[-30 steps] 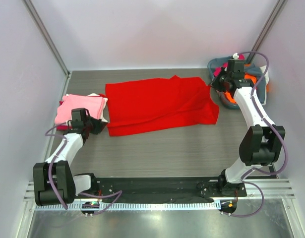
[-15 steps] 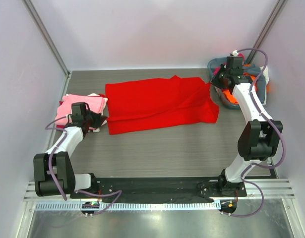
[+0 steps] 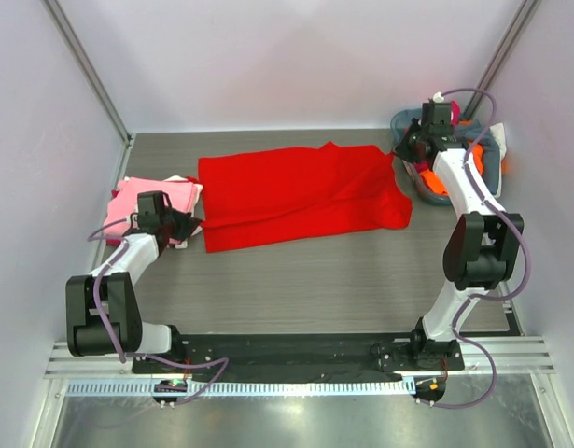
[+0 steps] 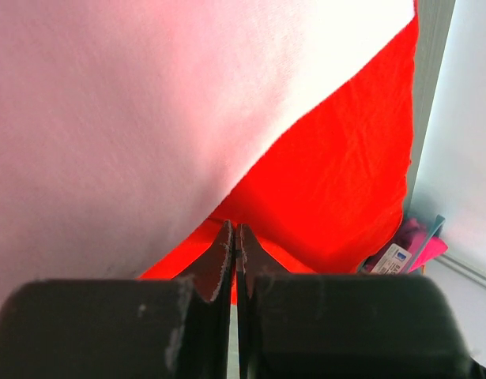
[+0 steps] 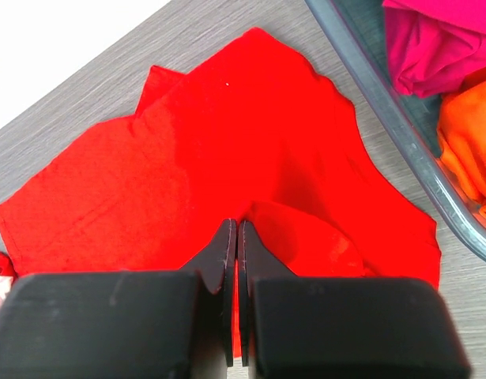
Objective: Fold and stack the t-shirts
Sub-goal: Fold the tshirt
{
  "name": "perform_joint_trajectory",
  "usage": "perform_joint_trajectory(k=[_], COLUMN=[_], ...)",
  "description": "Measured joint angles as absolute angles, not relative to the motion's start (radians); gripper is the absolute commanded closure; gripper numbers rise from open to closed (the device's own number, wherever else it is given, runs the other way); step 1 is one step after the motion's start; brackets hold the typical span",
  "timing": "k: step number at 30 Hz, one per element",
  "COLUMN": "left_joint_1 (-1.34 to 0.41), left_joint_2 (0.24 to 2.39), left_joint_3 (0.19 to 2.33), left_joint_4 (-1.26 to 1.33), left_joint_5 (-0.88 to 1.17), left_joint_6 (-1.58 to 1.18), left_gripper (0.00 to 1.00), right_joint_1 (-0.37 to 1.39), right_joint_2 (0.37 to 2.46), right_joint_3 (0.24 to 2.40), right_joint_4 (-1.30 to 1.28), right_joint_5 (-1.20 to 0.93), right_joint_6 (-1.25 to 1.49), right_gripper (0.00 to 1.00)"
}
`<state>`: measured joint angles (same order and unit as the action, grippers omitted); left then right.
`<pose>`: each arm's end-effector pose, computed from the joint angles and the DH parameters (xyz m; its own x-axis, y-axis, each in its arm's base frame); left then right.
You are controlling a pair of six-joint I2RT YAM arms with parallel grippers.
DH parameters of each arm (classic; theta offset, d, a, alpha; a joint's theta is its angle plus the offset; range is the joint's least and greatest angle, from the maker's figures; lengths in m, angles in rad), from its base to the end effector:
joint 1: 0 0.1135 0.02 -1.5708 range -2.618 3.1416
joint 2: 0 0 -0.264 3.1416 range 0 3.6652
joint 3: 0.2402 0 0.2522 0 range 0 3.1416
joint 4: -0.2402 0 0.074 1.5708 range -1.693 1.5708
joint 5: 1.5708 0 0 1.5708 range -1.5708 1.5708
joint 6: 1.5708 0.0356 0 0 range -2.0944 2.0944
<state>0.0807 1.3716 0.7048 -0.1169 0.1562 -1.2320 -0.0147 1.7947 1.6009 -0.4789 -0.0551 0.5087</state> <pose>0.2742 0.0166 0.1909 -0.2623 -0.9559 -0.1318 -0.6536 0.2765 -0.7045 0.4162 -0.0042 0.3143 -0.5580 0.4946 -0.6664 0.2787 0.8680 0.4109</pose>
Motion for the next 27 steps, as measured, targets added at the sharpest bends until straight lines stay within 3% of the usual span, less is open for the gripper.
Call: perform_joint_trajectory(k=[22, 23, 24, 25, 27], left_joint_1=[0.08, 0.08, 0.08, 0.08, 0.08], left_joint_2=[1.488, 1.497, 1.509, 1.518, 1.528], left_joint_3=[0.796, 0.799, 0.804, 0.805, 0.808], left_joint_4=[-0.076, -0.072, -0.068, -0.061, -0.057], left_joint_5=[0.154, 0.155, 0.157, 0.159, 0.162], left_joint_6=[-1.232, -1.232, -1.232, -1.228, -1.224], left_gripper=[0.97, 0.92, 0.8, 0.75, 0.61], right_joint_1=[-0.015, -0.015, -0.015, -0.015, -0.015], right_joint_2=[1.878, 1.883, 1.886, 1.888, 1.893], right_joint_3=[1.665, 1.666, 1.668, 1.668, 1.669], right_joint_4=[-0.484, -0.485, -0.486, -0.485, -0.486], right_joint_5=[-0.054, -0.054, -0.053, -0.053, -0.048], right_joint_6=[0.511, 0.511, 0.511, 0.515, 0.523], right_gripper=[0.99, 0.97, 0.91, 0.69, 0.48])
